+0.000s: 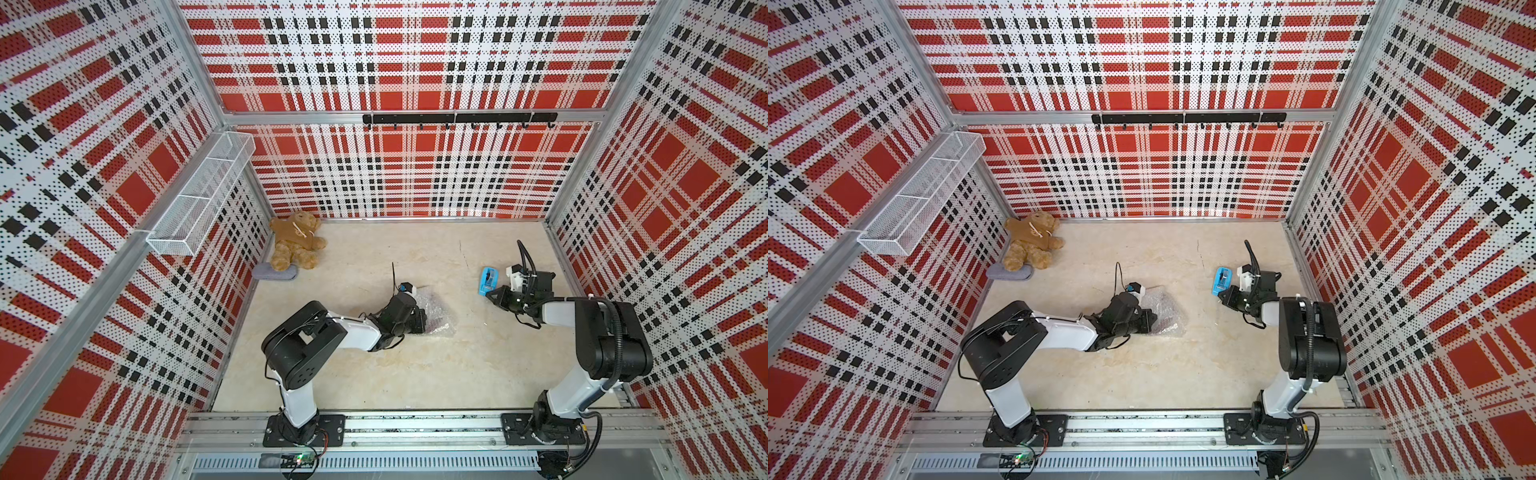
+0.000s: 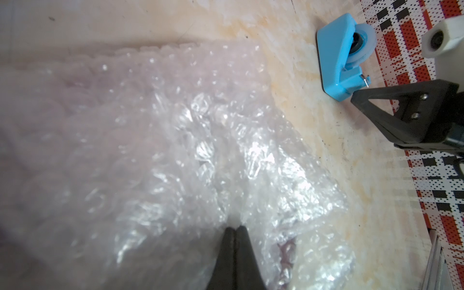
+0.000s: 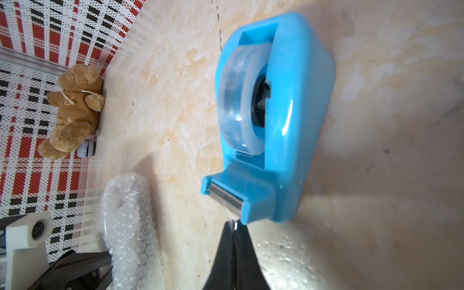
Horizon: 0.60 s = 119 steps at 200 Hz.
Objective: Wrap dinner plates in bubble wrap
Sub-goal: Tear off the tape using the Tape Cutter.
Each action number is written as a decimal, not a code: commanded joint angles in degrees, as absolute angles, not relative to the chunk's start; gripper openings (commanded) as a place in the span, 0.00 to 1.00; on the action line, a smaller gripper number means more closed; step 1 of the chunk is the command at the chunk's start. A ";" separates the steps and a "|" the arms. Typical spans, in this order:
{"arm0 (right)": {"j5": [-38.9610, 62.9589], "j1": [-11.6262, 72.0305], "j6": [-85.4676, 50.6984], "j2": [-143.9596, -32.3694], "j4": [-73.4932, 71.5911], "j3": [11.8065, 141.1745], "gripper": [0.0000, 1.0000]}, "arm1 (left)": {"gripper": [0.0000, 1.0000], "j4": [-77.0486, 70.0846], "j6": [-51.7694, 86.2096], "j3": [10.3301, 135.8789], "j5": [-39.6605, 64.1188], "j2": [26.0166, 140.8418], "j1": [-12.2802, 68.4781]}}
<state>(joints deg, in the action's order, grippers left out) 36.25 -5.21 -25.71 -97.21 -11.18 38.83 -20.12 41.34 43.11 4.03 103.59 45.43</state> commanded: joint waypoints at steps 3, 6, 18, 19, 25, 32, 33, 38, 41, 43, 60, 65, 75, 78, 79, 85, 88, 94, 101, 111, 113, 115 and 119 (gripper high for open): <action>36.52 -5.80 -25.13 -98.92 -8.58 40.19 0.00 | 0.00 -10.19 41.31 40.43 4.40 106.78 45.62; 36.60 -5.73 -25.06 -99.09 -8.31 40.31 0.00 | 0.00 -10.22 41.31 40.39 4.45 106.74 45.62; 37.08 -5.74 -24.83 -99.87 -7.51 40.68 0.00 | 0.00 -10.15 41.30 40.39 4.40 106.79 45.63; 37.13 -5.73 -24.81 -99.90 -7.49 40.68 0.00 | 0.00 -10.13 41.26 40.41 4.40 106.79 45.62; 37.09 -5.73 -24.72 -100.14 -6.87 40.93 0.00 | 0.00 -10.16 41.31 40.43 4.40 106.79 45.62; 37.28 -5.71 -24.52 -100.46 -6.28 41.24 0.00 | 0.00 -10.16 41.30 40.43 4.46 106.78 45.62; 37.36 -5.71 -24.52 -100.46 -6.17 41.27 0.00 | 0.00 -10.13 41.31 40.43 4.47 106.79 45.62; 37.20 -5.77 -24.36 -100.54 -5.46 41.51 0.00 | 0.00 -10.17 41.31 40.43 4.40 106.78 45.63; 36.88 -5.76 -24.23 -100.61 -4.81 41.82 0.00 | 0.00 -10.13 41.31 40.45 4.46 106.79 45.65; 36.75 -5.75 -24.14 -100.67 -4.30 42.03 0.00 | 0.00 -10.16 41.31 40.46 4.46 106.72 45.62; 34.55 -5.73 -23.91 -101.52 0.80 44.06 0.00 | 0.00 -10.16 41.31 40.52 4.48 106.84 45.62; 33.71 -5.77 -23.81 -102.00 2.60 44.86 0.00 | 0.00 -10.12 41.31 40.52 4.55 106.81 45.62; 32.87 -5.75 -23.72 -102.71 5.61 46.26 0.00 | 0.00 -10.16 41.26 40.50 4.62 106.94 45.66; 32.75 -5.76 -23.93 -102.86 6.18 46.50 0.00 | 0.00 -10.15 41.30 40.51 4.60 106.95 45.64; 32.72 -5.74 -24.00 -102.85 6.30 46.54 0.00 | 0.00 -10.17 41.31 40.52 4.58 106.96 45.63; 32.33 -5.78 -24.54 -103.00 7.07 46.76 0.00 | 0.00 -10.19 41.31 40.58 4.57 106.90 45.68; 32.08 -5.79 -24.72 -103.05 7.41 46.91 0.00 | 0.00 -10.27 41.31 40.60 4.57 106.95 45.68; 31.66 -5.76 -24.96 -103.09 7.84 46.95 0.00 | 0.00 -10.20 41.31 40.54 4.57 106.93 45.64; 31.20 -5.72 -25.43 -103.10 8.27 47.01 0.00 | 0.00 -10.22 41.31 40.52 4.64 106.96 45.70; 30.64 -5.78 -26.25 -103.18 9.12 47.24 0.00 | 0.00 -10.19 41.31 40.51 4.57 106.80 45.64; 30.64 -5.73 -26.43 -103.18 9.25 47.27 0.00 | 0.00 -10.15 41.31 40.52 4.57 106.81 45.69; 30.56 -5.72 -26.62 -103.18 9.36 47.30 0.00 | 0.00 -10.18 41.31 40.52 4.57 106.86 45.66; 30.21 -5.76 -26.80 -103.18 9.80 47.35 0.00 | 0.00 -10.24 41.31 40.52 4.57 106.87 45.70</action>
